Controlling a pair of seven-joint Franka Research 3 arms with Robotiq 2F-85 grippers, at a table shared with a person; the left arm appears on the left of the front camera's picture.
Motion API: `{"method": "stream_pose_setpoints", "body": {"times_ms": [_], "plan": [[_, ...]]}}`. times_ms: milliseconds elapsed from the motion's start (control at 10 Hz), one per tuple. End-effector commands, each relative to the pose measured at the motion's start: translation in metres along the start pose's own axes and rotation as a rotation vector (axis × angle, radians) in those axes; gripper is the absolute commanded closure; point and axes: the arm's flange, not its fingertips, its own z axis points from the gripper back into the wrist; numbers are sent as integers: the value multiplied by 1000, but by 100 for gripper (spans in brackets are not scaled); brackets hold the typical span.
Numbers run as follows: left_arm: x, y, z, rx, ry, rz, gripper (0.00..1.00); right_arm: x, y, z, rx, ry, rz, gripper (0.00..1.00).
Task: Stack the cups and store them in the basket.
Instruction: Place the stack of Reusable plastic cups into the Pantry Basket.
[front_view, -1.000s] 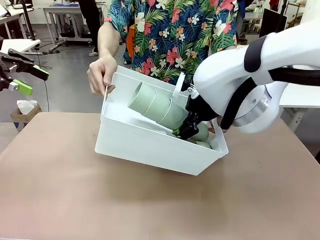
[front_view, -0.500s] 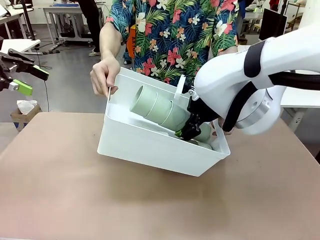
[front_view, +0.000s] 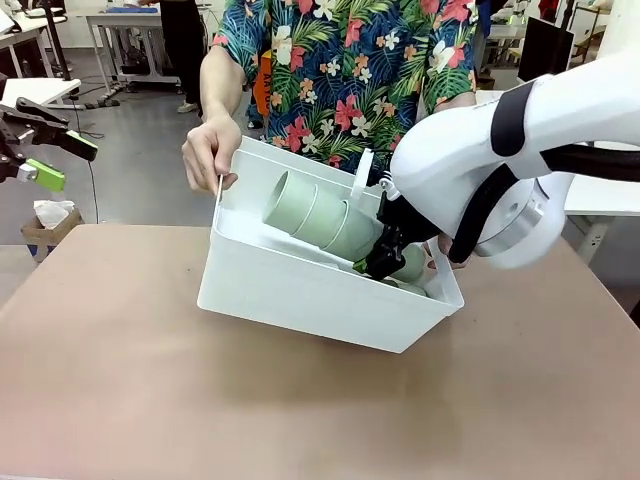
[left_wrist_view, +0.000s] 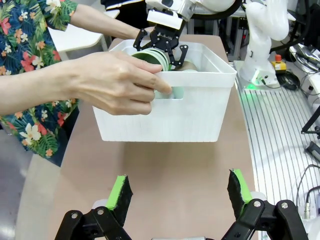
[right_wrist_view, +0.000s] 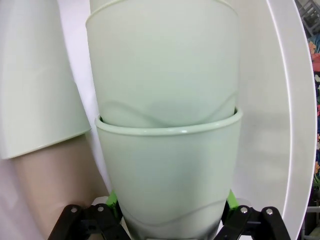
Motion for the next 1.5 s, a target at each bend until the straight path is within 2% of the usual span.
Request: {"method": "stream_pose_setpoints", "body": {"times_ms": [0, 100, 200, 900, 1400], "plan": [[4, -1, 1, 1, -16, 11, 0, -2, -2, 7, -25, 36, -14, 14], [4, -1, 1, 1, -16, 11, 0, -2, -1, 16, -31, 17, -21, 14], [4, -1, 1, 1, -16, 11, 0, -3, -1, 0, -2, 5, -2, 14], [4, -1, 1, 1, -16, 11, 0, -5, -1, 0, 2, 7, -5, 14], [4, -1, 1, 1, -16, 11, 0, 38, -24, -19, -56, 50, -5, 14]]}}
